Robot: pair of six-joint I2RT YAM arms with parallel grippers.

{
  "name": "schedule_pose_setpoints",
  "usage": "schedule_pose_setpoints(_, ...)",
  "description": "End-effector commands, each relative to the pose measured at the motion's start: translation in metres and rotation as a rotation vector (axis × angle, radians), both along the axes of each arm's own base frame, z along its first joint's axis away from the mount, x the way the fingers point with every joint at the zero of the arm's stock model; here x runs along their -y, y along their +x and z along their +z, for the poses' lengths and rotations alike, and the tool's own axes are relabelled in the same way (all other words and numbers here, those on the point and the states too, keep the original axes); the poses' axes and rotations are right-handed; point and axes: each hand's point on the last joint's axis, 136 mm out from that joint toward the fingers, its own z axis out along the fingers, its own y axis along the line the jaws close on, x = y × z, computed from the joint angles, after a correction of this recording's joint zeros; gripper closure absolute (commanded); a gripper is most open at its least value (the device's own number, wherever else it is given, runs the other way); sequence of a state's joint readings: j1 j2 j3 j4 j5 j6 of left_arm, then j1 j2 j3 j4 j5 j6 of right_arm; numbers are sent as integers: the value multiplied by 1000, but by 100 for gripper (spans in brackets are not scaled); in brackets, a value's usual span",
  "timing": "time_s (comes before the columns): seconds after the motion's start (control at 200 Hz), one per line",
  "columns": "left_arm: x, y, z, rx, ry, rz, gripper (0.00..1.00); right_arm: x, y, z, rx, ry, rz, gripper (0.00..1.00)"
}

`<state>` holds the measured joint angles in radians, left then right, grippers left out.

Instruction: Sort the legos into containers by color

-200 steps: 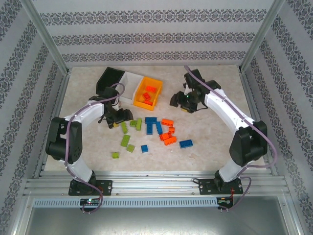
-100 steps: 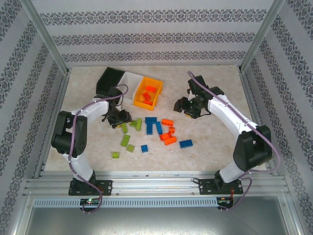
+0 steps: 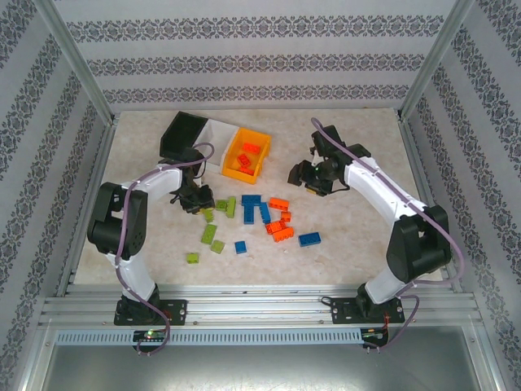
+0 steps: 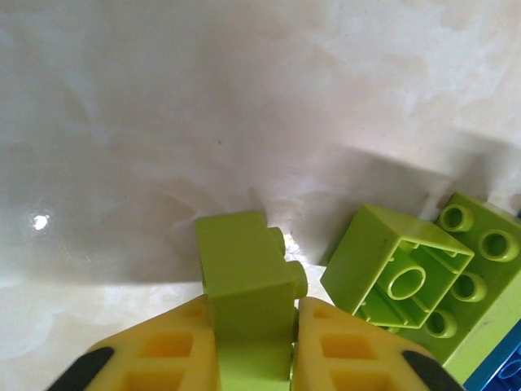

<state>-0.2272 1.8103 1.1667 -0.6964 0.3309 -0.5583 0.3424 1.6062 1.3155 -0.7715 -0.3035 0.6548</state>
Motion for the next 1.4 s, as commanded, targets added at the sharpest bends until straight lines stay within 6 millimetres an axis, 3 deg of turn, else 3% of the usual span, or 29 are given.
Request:
schedule_pose_setpoints(0.0,-11,-15,2,-30,25,14,83,-7,12,9,13,13,5,40)
schedule_pose_setpoints(0.09,-19,-11,14,-8,21,30,84,-11,17,11,18,16,11,40)
schedule_pose_setpoints(0.24,-39,8,50,75,30,46,84,-16,23,12,17,20,17,40)
schedule_pose_setpoints(0.425,-62,53,99,216,22,96,83,-21,28,10,6,21,24,40)
schedule_pose_setpoints(0.55,-74,93,116,299,-22,166,83,-25,28,7,-9,27,29,40)
schedule_pose_setpoints(0.784,-56,167,119,370,-192,253,83,-27,29,2,-41,27,41,40)
schedule_pose_setpoints(0.934,-38,200,119,401,-239,245,82,-35,29,-9,-82,43,62,40)
schedule_pose_setpoints(1.219,-19,216,94,332,-215,207,78,-53,22,-28,-131,17,137,40)
schedule_pose_setpoints(1.394,-13,216,95,321,-210,185,56,-52,18,-26,-120,-4,150,39)
